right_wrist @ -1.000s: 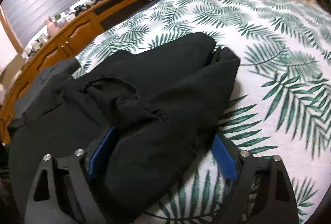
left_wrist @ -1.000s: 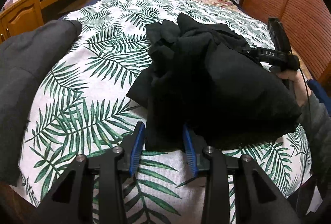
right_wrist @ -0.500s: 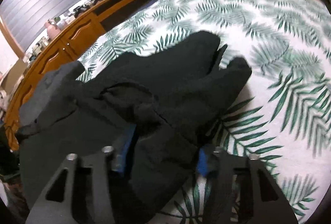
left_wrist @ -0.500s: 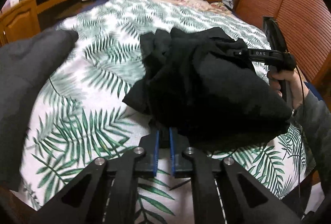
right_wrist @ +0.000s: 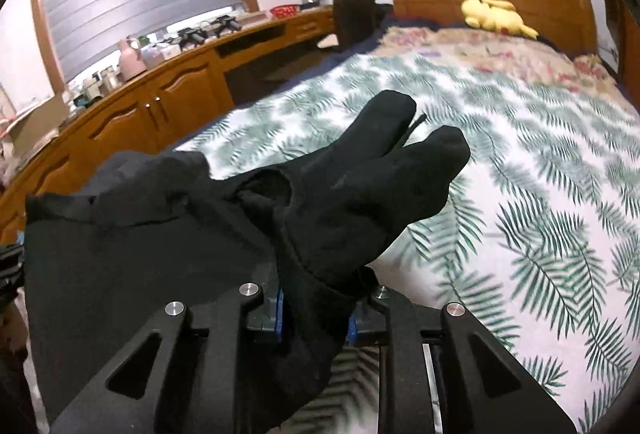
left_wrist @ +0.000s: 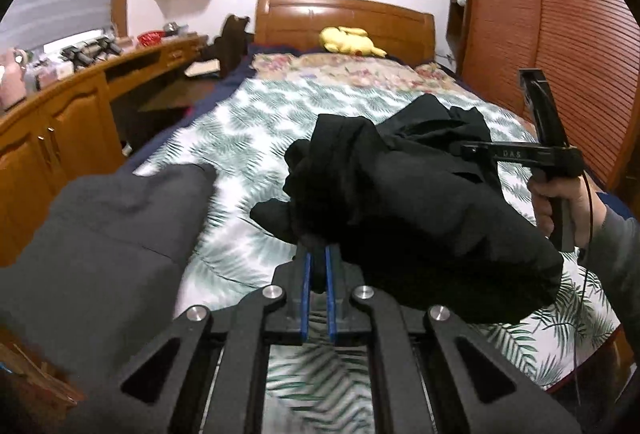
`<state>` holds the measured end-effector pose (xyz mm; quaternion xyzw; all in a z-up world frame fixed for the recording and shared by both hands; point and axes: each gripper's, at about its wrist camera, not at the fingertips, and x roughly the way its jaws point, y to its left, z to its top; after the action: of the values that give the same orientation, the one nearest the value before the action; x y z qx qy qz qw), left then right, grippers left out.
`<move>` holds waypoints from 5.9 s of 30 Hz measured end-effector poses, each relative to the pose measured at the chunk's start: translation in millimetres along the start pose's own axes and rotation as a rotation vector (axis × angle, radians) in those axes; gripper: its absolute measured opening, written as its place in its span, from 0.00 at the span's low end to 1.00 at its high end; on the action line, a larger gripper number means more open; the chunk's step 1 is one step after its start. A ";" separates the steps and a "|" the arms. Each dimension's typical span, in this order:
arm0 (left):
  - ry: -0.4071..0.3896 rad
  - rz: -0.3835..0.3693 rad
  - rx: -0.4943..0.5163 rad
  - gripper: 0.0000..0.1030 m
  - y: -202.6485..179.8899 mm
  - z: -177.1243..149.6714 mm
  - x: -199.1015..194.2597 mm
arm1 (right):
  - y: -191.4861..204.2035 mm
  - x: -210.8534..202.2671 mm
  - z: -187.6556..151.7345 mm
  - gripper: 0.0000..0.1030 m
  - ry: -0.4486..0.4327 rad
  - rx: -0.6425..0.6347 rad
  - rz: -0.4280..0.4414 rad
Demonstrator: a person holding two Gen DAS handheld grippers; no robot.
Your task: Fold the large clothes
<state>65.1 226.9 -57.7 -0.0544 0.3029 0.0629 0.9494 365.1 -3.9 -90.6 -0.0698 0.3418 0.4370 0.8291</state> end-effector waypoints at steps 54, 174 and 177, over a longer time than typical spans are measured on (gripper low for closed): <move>-0.060 0.445 -0.224 0.35 304.0 -69.1 -164.2 | 493.3 212.8 -8.5 0.27 0.274 -0.482 0.382; -0.221 -0.105 0.103 0.49 -221.1 31.3 -115.4 | 81.2 -346.6 -142.1 0.96 -0.419 0.121 -0.515; -0.223 -0.104 0.104 0.49 -221.6 31.3 -116.3 | 80.6 -346.1 -141.8 0.96 -0.419 0.120 -0.515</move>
<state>22.6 2.8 49.8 -0.0135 0.1951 0.0035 0.9807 98.1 -247.9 34.2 -0.0133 0.1601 0.1973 0.9671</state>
